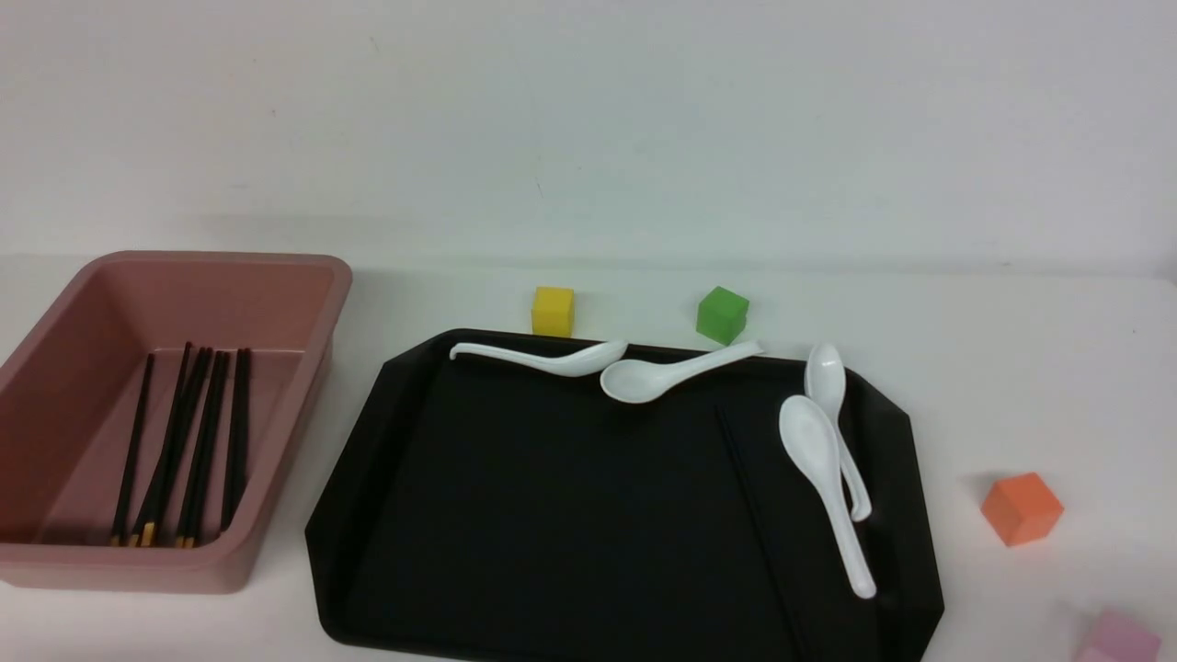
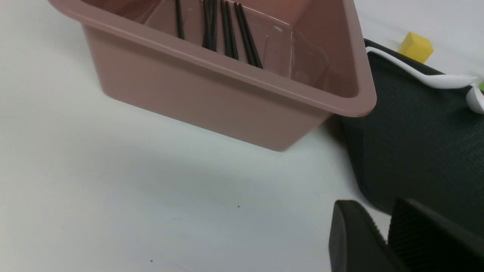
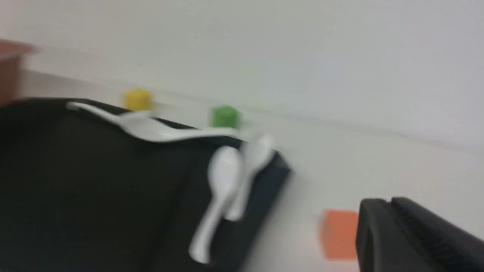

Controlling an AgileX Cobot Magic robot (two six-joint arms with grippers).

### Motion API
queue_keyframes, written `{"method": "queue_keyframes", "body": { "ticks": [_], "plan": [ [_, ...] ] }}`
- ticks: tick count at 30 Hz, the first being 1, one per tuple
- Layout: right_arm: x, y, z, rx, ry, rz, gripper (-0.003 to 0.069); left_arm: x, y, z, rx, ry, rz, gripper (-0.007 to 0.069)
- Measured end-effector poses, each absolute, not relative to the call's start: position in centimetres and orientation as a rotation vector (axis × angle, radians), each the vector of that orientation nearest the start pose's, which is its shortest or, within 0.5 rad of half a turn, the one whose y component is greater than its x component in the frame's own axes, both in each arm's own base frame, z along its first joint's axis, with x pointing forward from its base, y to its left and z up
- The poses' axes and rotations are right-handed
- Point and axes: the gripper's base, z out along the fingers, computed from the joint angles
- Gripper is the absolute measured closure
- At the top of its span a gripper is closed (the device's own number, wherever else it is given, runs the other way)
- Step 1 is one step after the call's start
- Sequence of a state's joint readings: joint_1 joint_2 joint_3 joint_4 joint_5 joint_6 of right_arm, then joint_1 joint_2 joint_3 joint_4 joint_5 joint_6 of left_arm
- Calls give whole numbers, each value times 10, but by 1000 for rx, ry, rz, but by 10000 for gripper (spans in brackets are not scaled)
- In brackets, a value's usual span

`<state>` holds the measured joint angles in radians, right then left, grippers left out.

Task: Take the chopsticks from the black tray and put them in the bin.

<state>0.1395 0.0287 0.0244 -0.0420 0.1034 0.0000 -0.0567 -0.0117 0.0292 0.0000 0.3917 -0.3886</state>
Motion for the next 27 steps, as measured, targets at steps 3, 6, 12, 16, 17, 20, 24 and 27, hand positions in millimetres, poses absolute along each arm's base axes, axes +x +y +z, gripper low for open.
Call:
{"method": "queue_keyframes", "body": {
  "ticks": [3, 6, 12, 16, 17, 20, 24, 27],
  "plan": [
    [57, 4, 188, -96, 1692, 22, 595, 52, -3, 169, -315, 1878, -303, 459],
    [54, -1, 178, -35, 1801, -33, 589, 52, -3, 169, -314, 1877, -303, 459],
    [53, -2, 175, -21, 1855, -45, 579, 52, -3, 169, -315, 1878, -303, 458],
    [53, 1, 175, -57, 1855, -14, 574, 52, -3, 169, -315, 1878, -303, 452],
    [53, 1, 175, -67, 1856, -6, 573, 52, -3, 169, -315, 1878, -303, 450],
    [53, 3, 175, -91, 1856, 12, 568, 52, -3, 169, -315, 1878, -303, 449],
    [53, 3, 174, -93, 1856, 13, 563, 52, -3, 169, -315, 1878, -303, 449],
    [53, 3, 174, -93, 1856, 13, 560, 52, -3, 169, -315, 1878, -303, 449]
  ]
}}
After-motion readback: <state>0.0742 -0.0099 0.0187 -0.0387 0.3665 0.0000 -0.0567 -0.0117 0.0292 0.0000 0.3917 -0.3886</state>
